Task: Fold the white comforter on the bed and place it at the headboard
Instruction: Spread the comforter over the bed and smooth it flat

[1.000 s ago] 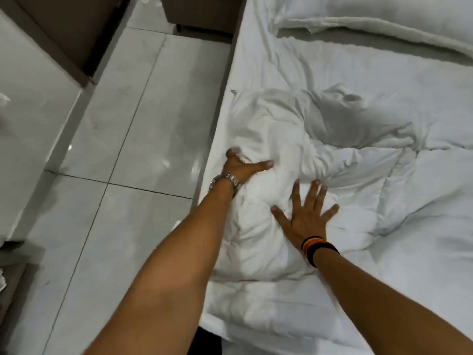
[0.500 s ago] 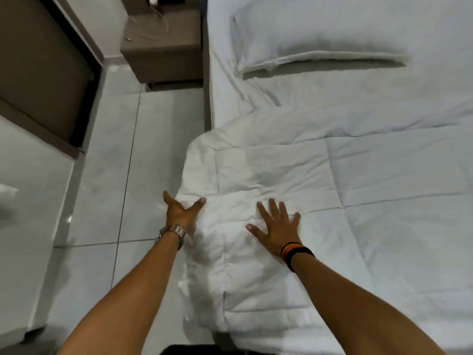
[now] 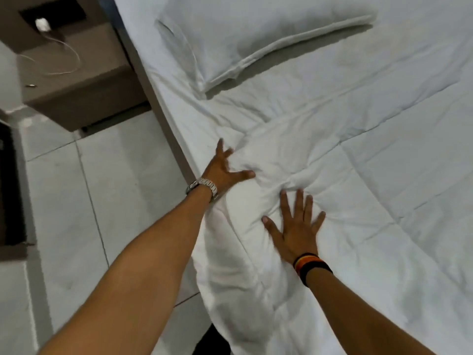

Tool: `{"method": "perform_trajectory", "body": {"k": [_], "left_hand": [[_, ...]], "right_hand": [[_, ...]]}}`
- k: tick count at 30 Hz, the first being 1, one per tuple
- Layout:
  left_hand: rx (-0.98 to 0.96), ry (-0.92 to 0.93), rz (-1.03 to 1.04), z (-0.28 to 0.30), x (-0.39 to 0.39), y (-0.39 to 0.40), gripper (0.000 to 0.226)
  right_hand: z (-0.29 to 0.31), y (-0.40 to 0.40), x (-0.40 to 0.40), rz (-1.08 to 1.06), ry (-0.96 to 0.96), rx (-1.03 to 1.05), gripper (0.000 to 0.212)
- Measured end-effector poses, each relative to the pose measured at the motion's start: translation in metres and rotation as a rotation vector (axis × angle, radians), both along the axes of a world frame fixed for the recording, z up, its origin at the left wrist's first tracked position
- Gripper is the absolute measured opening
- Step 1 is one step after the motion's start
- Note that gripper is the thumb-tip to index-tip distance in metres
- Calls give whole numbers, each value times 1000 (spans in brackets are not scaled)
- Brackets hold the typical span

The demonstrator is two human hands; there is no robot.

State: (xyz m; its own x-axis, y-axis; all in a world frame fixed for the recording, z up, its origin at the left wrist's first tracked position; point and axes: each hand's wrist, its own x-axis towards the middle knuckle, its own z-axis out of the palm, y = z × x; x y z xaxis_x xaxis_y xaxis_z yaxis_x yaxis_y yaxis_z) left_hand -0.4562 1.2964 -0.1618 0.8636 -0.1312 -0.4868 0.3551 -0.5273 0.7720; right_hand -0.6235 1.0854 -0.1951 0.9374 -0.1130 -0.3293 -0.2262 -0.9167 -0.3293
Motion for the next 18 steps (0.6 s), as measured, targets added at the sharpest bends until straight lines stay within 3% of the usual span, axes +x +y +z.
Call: {"method": "perform_trajectory", "body": {"k": [5,10,13,15,18], "left_hand": [[-23,-15,-294,11,37,-40,161],[145,-176,-376,52,41,-33,127],[387,-296,-385,90,53,2,126],[580,-273,-402,97,64,29,130],[728,-66,-496,81,68,64,140]], "right_hand": [[-7,11,0,-73,10,-86,85],[19,24,3,-160,-10,-24,84],[48,53,7,-216,-245,92,83],[54,74,0,-176,-296,45,80],[36,98,-25,-95,18,0,80]]}}
